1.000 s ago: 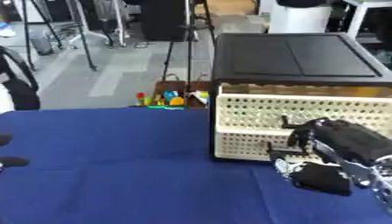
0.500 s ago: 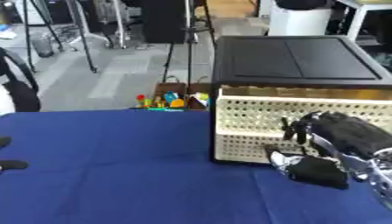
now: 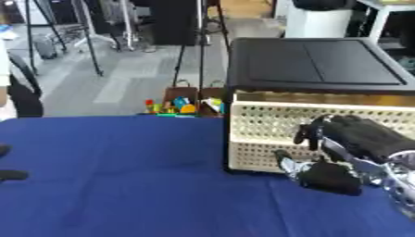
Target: Pick up objects from table and place into drawer.
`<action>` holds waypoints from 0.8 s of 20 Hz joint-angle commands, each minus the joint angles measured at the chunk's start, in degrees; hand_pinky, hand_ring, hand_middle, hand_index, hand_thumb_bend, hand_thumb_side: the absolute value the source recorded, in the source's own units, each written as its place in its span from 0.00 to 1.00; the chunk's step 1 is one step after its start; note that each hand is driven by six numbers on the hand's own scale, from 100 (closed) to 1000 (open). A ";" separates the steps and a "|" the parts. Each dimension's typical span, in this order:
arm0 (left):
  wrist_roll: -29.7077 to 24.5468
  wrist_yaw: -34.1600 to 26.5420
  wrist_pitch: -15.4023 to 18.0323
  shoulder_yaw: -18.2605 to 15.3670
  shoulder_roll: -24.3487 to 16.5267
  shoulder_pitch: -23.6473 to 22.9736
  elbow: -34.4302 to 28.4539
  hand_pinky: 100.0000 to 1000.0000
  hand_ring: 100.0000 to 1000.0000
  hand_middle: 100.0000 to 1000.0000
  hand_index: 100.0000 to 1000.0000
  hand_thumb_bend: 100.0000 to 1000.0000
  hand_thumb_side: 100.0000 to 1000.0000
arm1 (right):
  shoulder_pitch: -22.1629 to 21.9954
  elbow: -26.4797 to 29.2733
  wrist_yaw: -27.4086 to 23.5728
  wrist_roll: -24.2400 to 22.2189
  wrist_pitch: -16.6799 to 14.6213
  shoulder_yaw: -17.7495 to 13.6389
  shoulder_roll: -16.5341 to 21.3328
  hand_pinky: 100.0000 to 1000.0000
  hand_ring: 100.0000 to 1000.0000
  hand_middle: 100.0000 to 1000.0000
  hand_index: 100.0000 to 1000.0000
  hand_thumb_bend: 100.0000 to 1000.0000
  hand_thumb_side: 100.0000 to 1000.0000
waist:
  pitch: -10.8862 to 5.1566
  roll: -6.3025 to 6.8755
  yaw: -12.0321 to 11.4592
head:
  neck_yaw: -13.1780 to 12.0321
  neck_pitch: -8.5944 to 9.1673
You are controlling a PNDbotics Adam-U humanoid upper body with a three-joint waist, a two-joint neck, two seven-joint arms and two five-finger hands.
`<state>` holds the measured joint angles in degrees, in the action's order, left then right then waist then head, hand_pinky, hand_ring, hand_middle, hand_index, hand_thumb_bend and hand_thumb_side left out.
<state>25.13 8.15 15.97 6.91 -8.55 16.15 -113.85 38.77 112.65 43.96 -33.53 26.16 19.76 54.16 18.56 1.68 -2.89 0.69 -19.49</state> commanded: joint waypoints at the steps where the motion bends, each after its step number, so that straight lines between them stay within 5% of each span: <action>1: -0.22 -0.02 0.10 0.14 -0.16 0.68 -0.74 0.47 0.74 0.68 0.93 0.29 0.94 | 0.67 -0.27 0.32 -0.04 -0.19 -0.47 0.78 0.01 0.41 0.65 0.77 0.19 0.95 | -0.87 -0.14 -0.14 | 0.04 0.89; 16: -0.26 0.01 0.15 0.11 -0.13 0.75 -0.74 0.47 0.73 0.68 0.93 0.29 0.94 | -0.21 -2.57 0.56 0.70 -0.25 -0.81 0.76 0.01 0.41 0.67 0.77 0.19 0.95 | -0.61 -0.11 -0.17 | -0.06 1.18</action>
<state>25.10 8.14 15.99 6.91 -8.54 16.21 -113.85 37.78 110.18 44.23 -33.11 25.88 19.76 54.01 18.76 1.69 -3.01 0.68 -19.03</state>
